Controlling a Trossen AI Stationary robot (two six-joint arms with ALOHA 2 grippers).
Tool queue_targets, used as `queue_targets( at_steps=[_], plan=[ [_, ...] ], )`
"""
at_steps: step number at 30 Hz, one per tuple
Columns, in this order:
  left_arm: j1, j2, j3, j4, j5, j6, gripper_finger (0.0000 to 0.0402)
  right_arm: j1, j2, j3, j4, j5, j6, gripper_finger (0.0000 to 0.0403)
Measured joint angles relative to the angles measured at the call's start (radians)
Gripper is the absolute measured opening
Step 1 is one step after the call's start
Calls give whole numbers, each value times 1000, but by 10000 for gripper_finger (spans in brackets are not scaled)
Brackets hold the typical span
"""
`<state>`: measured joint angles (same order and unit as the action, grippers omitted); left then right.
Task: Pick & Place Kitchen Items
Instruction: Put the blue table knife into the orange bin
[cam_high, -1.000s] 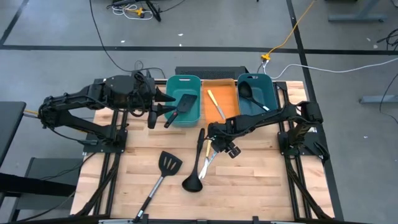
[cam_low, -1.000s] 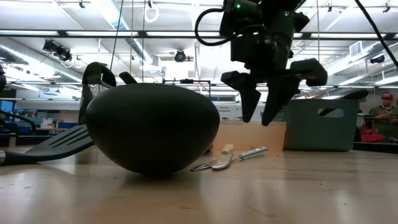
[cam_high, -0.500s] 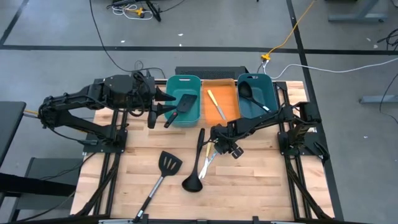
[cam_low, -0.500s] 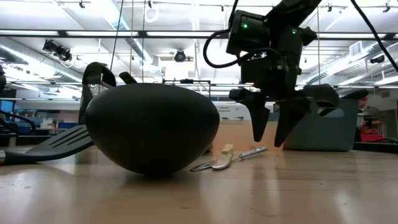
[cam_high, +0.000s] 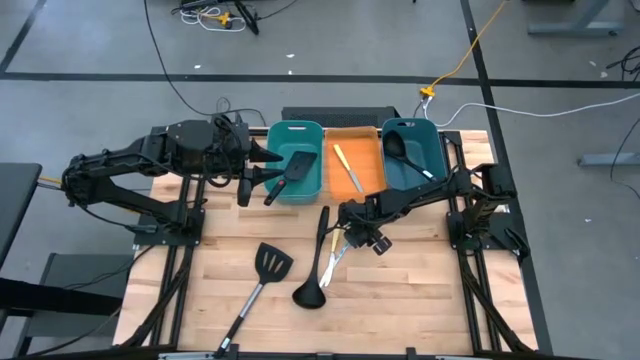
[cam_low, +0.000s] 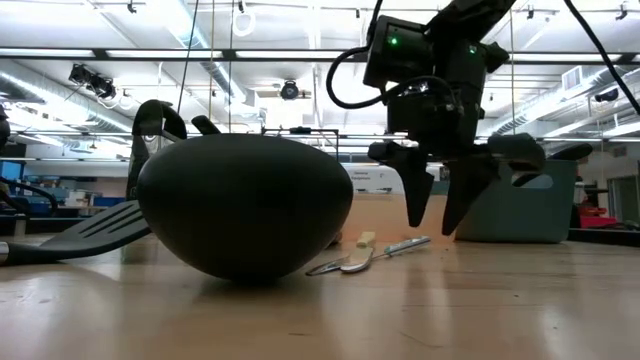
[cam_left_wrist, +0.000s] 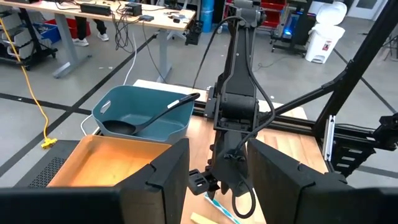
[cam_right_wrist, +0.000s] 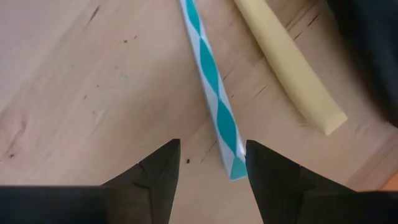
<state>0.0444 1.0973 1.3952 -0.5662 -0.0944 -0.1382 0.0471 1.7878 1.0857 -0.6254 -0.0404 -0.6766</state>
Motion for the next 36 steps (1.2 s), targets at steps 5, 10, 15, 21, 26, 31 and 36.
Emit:
queue_targets(
  at_steps=[5, 10, 15, 21, 26, 31, 36],
  plan=[
    [0, 0, 0, 0, -1, 0, 167, -9, 0, 39, -61, -39, 3, 187],
    [0, 0, 0, 1, -21, 0, 167, -23, 0, 44, -58, -47, 2, 177],
    [0, 0, 0, 1, -21, 0, 167, -41, 0, 44, -35, -47, 2, 162],
    [0, 0, 0, 1, -21, 0, 167, -45, 0, 44, -22, -47, 2, 157],
    [0, 0, 0, 1, -21, 0, 167, -45, 0, 44, -17, -57, 2, 174],
    [0, 0, 0, 1, -21, 0, 167, -45, 34, 45, -20, -56, 3, 199],
    [0, 0, 0, 0, -21, 0, 167, -44, 66, 45, -13, -46, -5, 210]
  ],
)
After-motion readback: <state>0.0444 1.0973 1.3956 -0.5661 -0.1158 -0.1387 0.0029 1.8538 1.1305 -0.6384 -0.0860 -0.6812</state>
